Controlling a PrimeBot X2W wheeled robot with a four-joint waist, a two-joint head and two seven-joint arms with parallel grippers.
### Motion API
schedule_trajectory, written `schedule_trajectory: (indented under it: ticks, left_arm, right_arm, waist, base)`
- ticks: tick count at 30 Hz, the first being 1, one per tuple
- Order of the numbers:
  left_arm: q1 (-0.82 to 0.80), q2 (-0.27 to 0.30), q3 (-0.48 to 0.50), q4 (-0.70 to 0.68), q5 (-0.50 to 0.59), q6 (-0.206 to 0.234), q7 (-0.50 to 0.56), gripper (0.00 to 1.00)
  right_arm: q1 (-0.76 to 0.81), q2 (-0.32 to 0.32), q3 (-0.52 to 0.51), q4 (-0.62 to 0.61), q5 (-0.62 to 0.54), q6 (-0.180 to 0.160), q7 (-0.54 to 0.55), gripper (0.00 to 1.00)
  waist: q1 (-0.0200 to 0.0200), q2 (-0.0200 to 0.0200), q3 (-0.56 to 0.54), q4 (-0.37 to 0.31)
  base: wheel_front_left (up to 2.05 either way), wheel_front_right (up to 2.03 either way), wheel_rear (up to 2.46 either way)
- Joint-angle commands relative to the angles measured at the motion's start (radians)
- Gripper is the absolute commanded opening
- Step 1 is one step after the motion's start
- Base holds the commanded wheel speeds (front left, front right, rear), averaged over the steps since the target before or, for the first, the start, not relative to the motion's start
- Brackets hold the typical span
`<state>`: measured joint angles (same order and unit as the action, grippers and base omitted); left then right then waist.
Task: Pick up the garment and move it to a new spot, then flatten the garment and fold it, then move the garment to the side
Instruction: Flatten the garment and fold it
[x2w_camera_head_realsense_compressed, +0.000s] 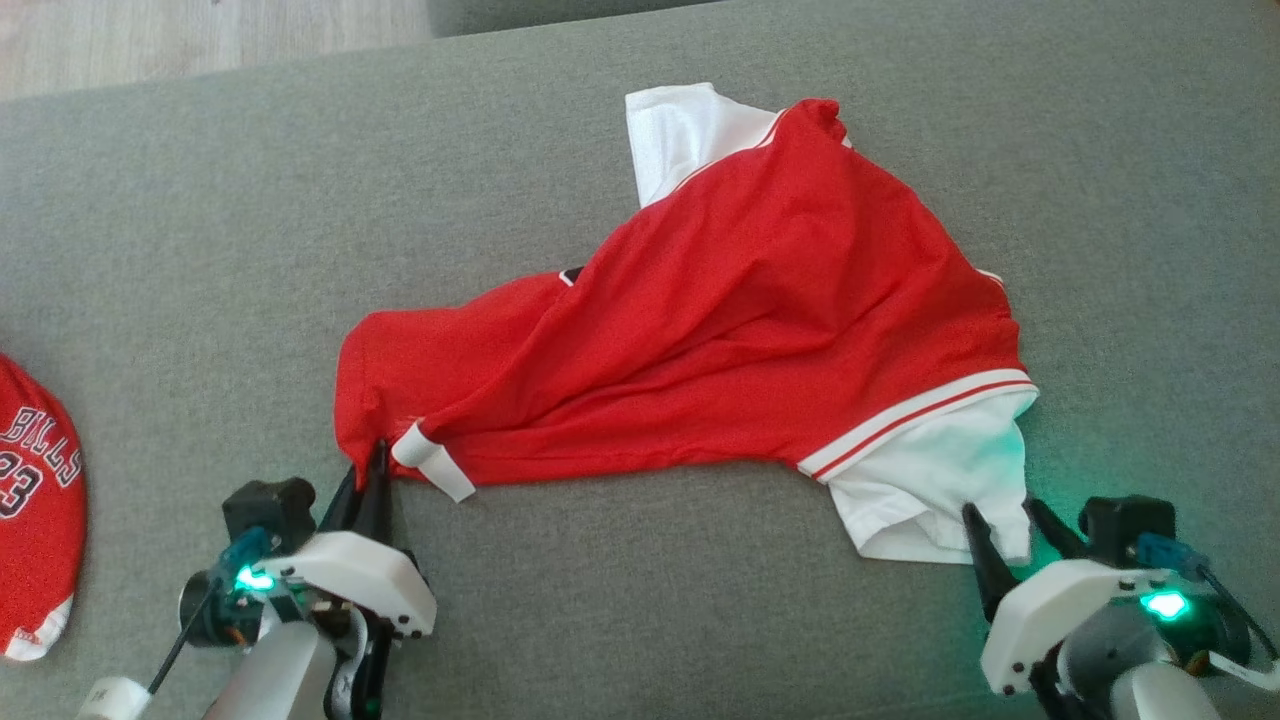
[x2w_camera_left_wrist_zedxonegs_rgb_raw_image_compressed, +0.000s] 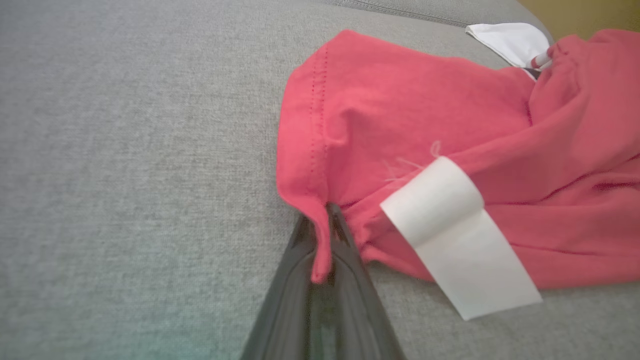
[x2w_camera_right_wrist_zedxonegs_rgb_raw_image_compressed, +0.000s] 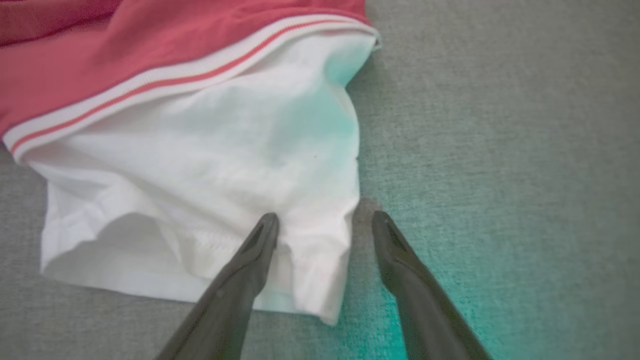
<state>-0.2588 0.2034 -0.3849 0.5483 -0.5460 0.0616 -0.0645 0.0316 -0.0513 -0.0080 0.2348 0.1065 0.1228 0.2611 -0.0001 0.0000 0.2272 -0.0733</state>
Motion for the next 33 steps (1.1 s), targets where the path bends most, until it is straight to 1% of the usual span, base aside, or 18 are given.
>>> schedule_trajectory:
  ticks: [1,3,5,9,14,17,19,22,27,30,32,33]
  left_arm:
    - [0.001,0.010,0.015,0.005,-0.006,0.002,0.008,0.00]
    - [0.003,0.009,0.017,0.002,-0.013,-0.001,0.006,0.00]
    - [0.004,0.008,0.022,-0.009,-0.022,-0.007,-0.005,0.00]
    - [0.014,-0.001,0.058,-0.075,-0.066,-0.029,-0.053,0.00]
    - [0.030,-0.028,0.142,-0.260,-0.197,-0.090,-0.095,0.00]
    - [0.030,-0.025,0.176,-0.408,-0.265,-0.113,-0.073,0.00]
    - [0.027,-0.023,0.190,-0.518,-0.308,-0.115,-0.037,0.00]
    - [0.018,-0.016,0.212,-0.690,-0.380,-0.098,0.033,0.00]
    - [-0.005,0.020,0.242,-0.940,-0.463,-0.022,0.168,0.00]
    - [-0.028,0.031,0.256,-1.041,-0.519,0.029,0.242,0.00]
    - [-0.051,0.043,0.262,-1.069,-0.544,0.059,0.287,0.00]
    - [-0.064,0.048,0.263,-1.068,-0.553,0.072,0.306,0.00]
  right_arm:
    - [-0.006,0.001,0.061,0.017,0.009,0.008,0.025,0.01]
    - [-0.006,0.001,0.074,0.014,0.027,0.008,0.035,0.00]
    - [-0.009,0.001,0.070,-0.015,0.050,0.008,0.018,0.00]
    - [-0.020,0.001,0.037,-0.121,0.082,0.008,-0.029,0.00]
    - [-0.050,0.001,0.014,-0.292,0.125,0.008,-0.039,0.00]
    - [-0.066,0.001,0.001,-0.395,0.139,0.008,-0.017,0.00]
    - [-0.074,0.001,-0.015,-0.463,0.147,0.008,0.006,0.00]
    - [-0.093,0.001,-0.044,-0.570,0.148,0.008,0.042,0.00]
    - [-0.148,0.001,-0.085,-0.759,0.117,0.008,0.103,0.00]
    - [-0.201,0.001,-0.096,-0.843,0.093,0.008,0.147,0.00]
    - [-0.252,-0.007,-0.093,-0.864,0.085,0.008,0.178,0.00]
    - [-0.286,-0.012,-0.087,-0.856,0.094,0.008,0.190,0.00]
  waist:
    - [0.0001,0.0000,0.000,0.000]
    - [0.0001,0.0000,-0.001,-0.001]
    - [0.0001,0.0000,-0.004,-0.003]
    - [0.0001,0.0000,-0.021,-0.015]
    - [0.0001,0.0000,-0.052,-0.023]
    - [0.0001,0.0000,-0.071,-0.022]
    - [0.0001,0.0000,-0.081,-0.019]
    - [0.0001,0.0000,-0.090,-0.015]
    - [0.0001,0.0000,-0.088,-0.016]
    - [0.0001,0.0000,-0.068,-0.015]
    - [0.0001,0.0000,-0.039,-0.014]
    - [0.0001,0.0000,-0.022,-0.015]
  base:
    - [0.00,0.00,0.00]
    - [0.00,0.00,0.00]
    - [0.00,0.00,0.00]
    - [0.00,0.00,0.00]
    - [0.00,0.00,0.00]
    - [0.00,0.00,0.00]
    - [0.00,0.00,0.00]
    - [0.00,0.00,0.00]
    - [0.00,0.00,0.00]
    - [0.00,0.00,0.00]
    - [0.00,0.00,0.00]
    - [0.00,0.00,0.00]
